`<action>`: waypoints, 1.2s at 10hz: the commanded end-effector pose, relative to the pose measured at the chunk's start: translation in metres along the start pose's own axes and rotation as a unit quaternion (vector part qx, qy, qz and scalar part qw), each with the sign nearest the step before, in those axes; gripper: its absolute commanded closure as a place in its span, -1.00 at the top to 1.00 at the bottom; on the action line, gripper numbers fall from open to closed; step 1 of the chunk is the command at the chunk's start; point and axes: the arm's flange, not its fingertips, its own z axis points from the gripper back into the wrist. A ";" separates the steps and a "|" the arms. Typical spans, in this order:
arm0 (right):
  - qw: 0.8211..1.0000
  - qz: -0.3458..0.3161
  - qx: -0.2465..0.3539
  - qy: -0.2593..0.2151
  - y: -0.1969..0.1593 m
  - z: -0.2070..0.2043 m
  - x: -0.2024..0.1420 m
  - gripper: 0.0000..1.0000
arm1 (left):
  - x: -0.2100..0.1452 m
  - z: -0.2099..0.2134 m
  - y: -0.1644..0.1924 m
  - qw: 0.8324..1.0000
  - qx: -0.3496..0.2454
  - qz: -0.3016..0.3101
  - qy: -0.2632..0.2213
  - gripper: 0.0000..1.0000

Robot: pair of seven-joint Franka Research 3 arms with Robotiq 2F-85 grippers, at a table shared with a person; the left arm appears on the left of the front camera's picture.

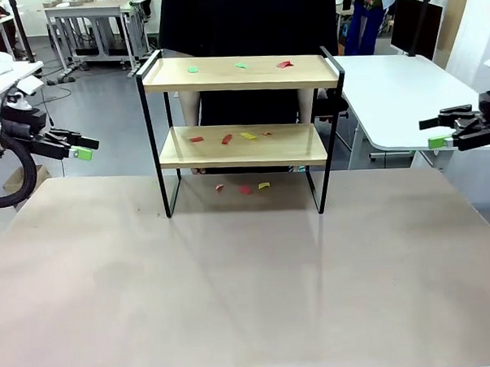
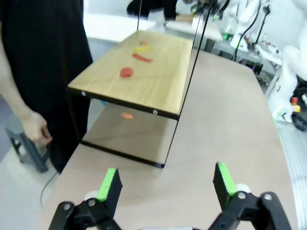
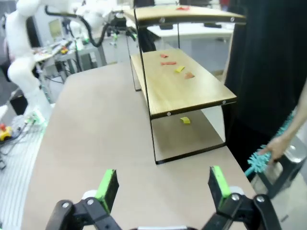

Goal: Clean the shelf.
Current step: Pick up the Duster handed by the human.

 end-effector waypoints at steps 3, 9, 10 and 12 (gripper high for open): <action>0.996 0.058 0.004 -0.063 -0.050 0.018 -0.038 1.00 | -0.025 0.001 0.031 0.993 -0.021 -0.065 -0.097 1.00; 0.989 0.056 -0.016 -0.138 -0.072 0.020 -0.062 1.00 | -0.044 -0.005 0.059 0.985 -0.015 -0.096 -0.143 1.00; 0.988 0.055 -0.017 -0.144 -0.071 0.020 -0.063 1.00 | -0.045 0.001 0.059 0.984 -0.015 -0.093 -0.151 1.00; 0.986 0.053 -0.023 -0.158 -0.073 0.023 -0.062 1.00 | -0.043 0.010 0.059 0.981 -0.015 -0.094 -0.168 1.00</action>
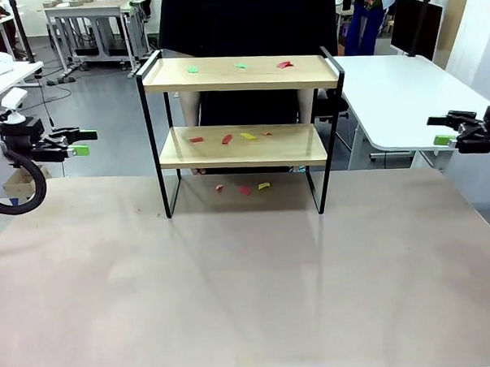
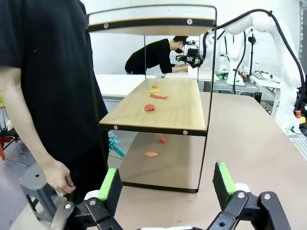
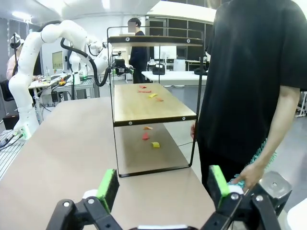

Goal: Clean the shelf.
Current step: Pick up the Duster handed by the human.

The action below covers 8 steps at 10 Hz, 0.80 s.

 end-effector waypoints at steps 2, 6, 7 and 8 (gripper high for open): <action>0.999 0.015 -0.007 -0.031 -0.003 0.000 0.010 1.00 | 0.009 0.008 -0.001 0.999 0.000 -0.007 -0.031 1.00; 0.999 0.010 -0.011 -0.035 -0.003 0.002 0.018 1.00 | 0.024 0.017 -0.006 0.999 0.002 -0.005 -0.038 1.00; 0.999 0.008 -0.011 -0.034 -0.004 0.001 0.018 1.00 | 0.026 0.018 -0.007 0.999 0.003 -0.004 -0.039 1.00; 0.999 0.007 -0.012 -0.034 -0.005 0.001 0.018 1.00 | 0.027 0.019 -0.007 0.999 0.003 -0.002 -0.039 1.00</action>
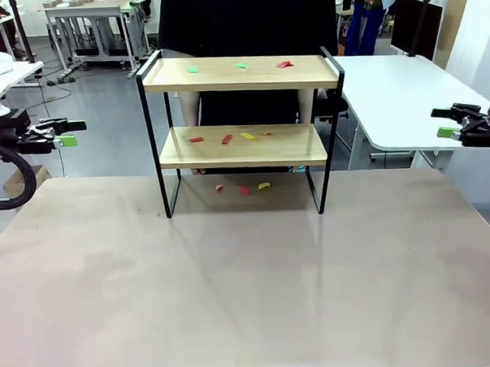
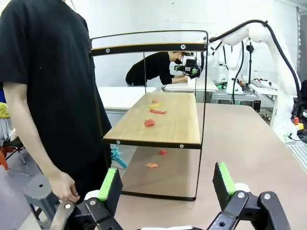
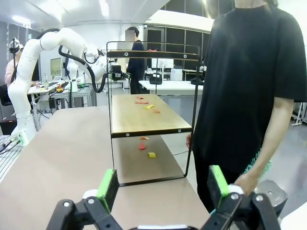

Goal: Clean the shelf.
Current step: Pick up the Duster handed by the human.

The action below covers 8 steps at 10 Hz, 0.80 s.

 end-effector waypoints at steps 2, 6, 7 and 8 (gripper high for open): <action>1.000 -0.001 -0.009 -0.015 -0.005 -0.003 0.007 1.00 | 0.009 0.001 -0.004 1.000 0.008 0.010 -0.014 1.00; 1.000 0.001 -0.003 -0.003 -0.001 0.000 0.001 1.00 | 0.002 0.002 -0.001 1.000 0.001 0.003 -0.002 1.00; 1.000 0.001 -0.003 -0.003 -0.001 0.000 0.001 1.00 | 0.002 0.002 -0.001 1.000 0.001 0.003 -0.002 1.00; 1.000 0.001 -0.003 -0.003 -0.001 0.000 0.001 1.00 | 0.002 0.002 -0.001 1.000 0.001 0.003 -0.002 1.00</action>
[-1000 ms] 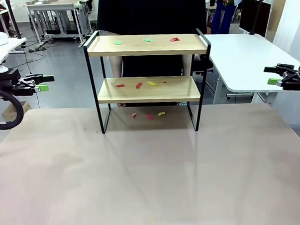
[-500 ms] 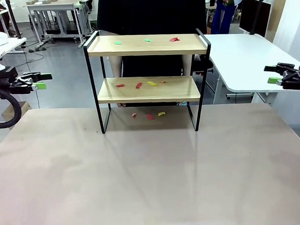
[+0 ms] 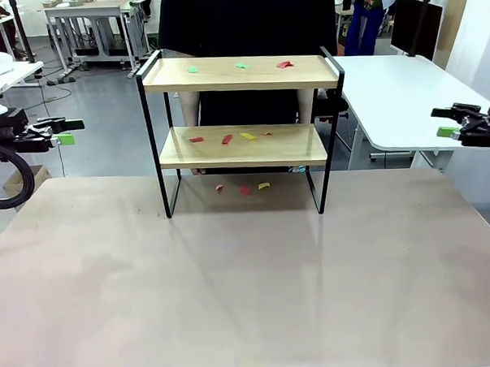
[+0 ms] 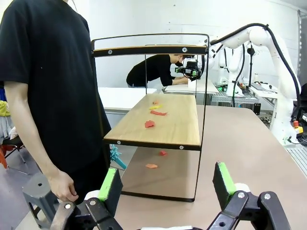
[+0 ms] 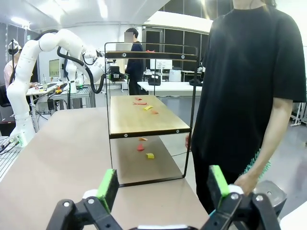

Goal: Clean the shelf.
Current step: Pick up the Duster handed by the human.

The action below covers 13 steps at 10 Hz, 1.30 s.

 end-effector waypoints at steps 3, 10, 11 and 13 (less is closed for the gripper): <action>1.000 0.002 0.001 0.000 0.000 0.000 0.003 1.00 | 0.002 -0.001 0.000 1.000 -0.002 -0.006 0.002 1.00; 1.000 0.002 0.001 0.000 0.000 0.000 0.003 1.00 | 0.002 -0.001 0.000 1.000 -0.002 -0.006 0.002 1.00; 1.000 0.002 0.001 0.000 0.000 0.000 0.003 1.00 | 0.002 -0.001 0.000 1.000 -0.002 -0.006 0.002 1.00; 1.000 0.002 0.001 0.000 0.000 0.000 0.003 1.00 | 0.002 -0.001 0.000 1.000 -0.002 -0.006 0.002 1.00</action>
